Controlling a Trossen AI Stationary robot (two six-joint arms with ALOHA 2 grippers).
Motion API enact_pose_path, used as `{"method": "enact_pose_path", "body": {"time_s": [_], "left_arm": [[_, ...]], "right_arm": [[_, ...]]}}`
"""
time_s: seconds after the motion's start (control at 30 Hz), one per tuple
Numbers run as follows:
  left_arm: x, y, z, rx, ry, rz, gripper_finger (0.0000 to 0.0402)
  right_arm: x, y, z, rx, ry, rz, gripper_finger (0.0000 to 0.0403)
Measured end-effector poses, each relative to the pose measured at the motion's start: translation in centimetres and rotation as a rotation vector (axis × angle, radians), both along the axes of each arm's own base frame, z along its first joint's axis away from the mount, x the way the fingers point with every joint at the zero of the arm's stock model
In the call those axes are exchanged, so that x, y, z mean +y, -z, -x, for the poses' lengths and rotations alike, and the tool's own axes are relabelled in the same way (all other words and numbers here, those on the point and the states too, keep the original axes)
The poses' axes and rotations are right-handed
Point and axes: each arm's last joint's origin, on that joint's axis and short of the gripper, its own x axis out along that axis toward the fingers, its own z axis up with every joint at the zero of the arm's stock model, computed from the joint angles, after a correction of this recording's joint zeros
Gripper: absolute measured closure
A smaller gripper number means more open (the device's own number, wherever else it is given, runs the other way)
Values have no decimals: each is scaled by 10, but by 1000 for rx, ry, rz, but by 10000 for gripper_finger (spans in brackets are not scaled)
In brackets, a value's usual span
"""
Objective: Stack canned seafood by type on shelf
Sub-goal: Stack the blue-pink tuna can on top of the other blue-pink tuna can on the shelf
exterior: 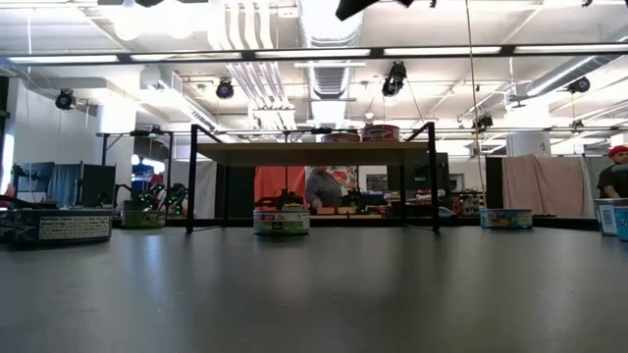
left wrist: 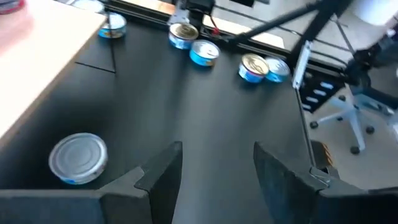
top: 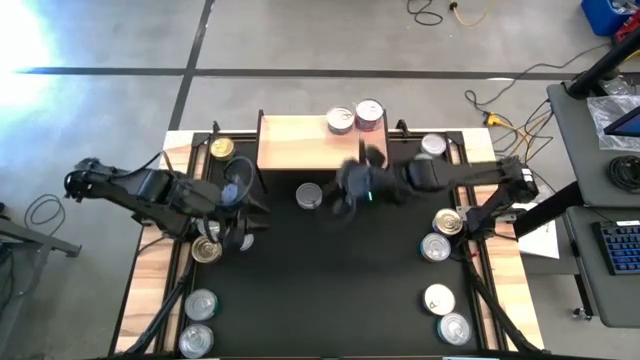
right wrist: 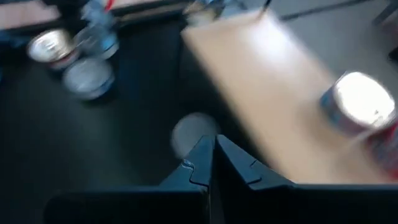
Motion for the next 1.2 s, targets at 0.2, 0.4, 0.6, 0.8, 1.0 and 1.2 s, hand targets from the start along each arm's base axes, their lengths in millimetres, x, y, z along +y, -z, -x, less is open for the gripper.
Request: {"method": "enact_pose_path", "body": {"time_s": [0.2,0.4,0.6,0.8,1.0,1.2], "left_arm": [[-21,2,4,8,94,6,217],[-40,2,11,12,160,42,217],[-49,2,15,7,178,64,217],[-49,1,15,-5,181,21,217],[-47,-4,12,-92,104,-93,217],[-46,-7,11,-123,68,-97,214]], "right_arm": [[64,29,11,128,50,-140,394],[113,60,25,283,134,-268,394],[162,90,49,571,178,-410,394],[208,119,79,793,184,-481,394],[226,143,109,831,421,-510,394],[224,153,135,917,605,-549,394]]}}
